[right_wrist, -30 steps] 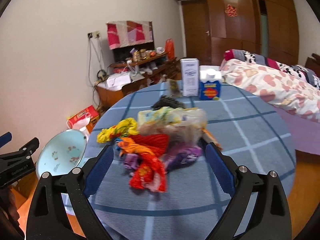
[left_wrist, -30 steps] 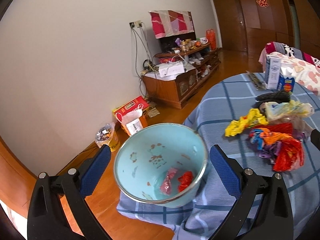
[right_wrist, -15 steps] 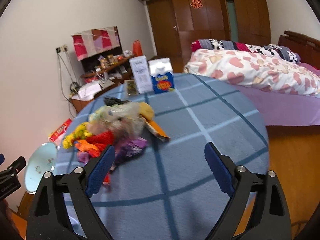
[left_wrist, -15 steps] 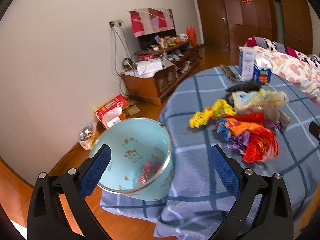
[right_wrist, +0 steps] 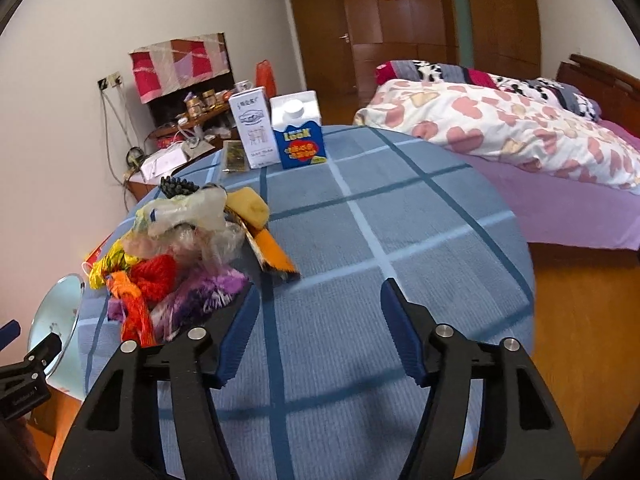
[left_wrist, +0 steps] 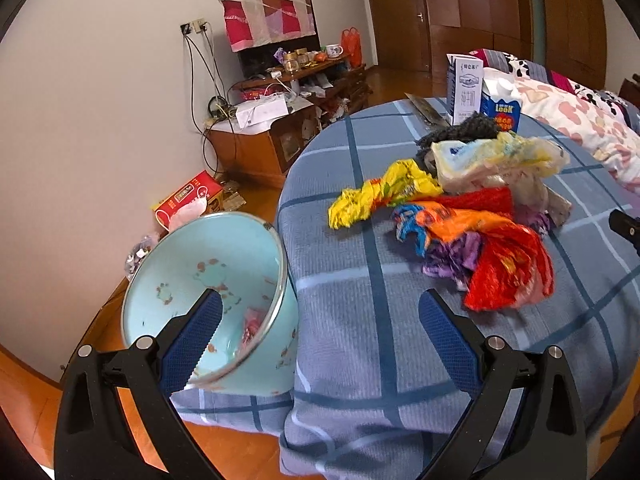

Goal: Collect trash
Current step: 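Move both tools back toward the pile of bags on the table, then grasp the yellow bag with the left tool while the right tool grasps the orange wrapper, then carry the yellow bag and orange wrapper over the bucket and release both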

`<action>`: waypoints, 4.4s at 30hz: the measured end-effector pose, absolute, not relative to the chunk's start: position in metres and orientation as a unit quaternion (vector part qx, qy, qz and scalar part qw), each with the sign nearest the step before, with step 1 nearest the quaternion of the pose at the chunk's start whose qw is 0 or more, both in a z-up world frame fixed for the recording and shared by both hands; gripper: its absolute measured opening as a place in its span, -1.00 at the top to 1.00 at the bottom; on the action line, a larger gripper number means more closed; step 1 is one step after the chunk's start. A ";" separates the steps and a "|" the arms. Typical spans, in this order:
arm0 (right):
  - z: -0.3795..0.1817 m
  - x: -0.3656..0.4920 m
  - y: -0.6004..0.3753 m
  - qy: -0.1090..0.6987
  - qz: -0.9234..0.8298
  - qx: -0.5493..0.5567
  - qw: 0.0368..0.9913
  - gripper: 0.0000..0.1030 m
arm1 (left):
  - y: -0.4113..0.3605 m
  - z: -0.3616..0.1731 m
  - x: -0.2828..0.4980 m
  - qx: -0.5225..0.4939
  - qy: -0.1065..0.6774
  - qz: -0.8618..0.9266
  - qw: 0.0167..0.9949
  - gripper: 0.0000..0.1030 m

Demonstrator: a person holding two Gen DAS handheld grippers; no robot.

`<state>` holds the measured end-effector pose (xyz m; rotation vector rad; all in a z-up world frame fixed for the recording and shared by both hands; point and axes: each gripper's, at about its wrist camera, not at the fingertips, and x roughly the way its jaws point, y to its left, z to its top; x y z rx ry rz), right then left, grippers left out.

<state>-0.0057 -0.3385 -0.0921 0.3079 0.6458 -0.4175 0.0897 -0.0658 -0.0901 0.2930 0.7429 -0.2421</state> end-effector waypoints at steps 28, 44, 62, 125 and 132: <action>-0.112 0.053 -0.356 0.392 -0.136 0.129 0.901 0.61 | -0.144 -0.130 0.218 0.155 0.407 -0.186 0.881 -0.07; -0.080 -0.012 -0.350 0.326 -0.179 0.152 0.916 0.61 | -0.104 -0.079 0.163 0.115 0.356 -0.192 0.907 0.08; -0.056 -0.037 -0.303 0.295 -0.152 0.134 0.934 0.61 | -0.061 -0.050 0.097 0.103 0.332 -0.153 0.925 0.08; -0.047 0.037 -0.140 0.325 0.026 0.061 0.943 0.65 | 0.060 -0.046 0.097 0.068 0.324 -0.004 0.943 0.07; -0.049 0.044 -0.117 0.330 0.049 0.049 0.941 0.65 | 0.081 -0.048 0.102 0.056 0.326 0.011 0.944 0.07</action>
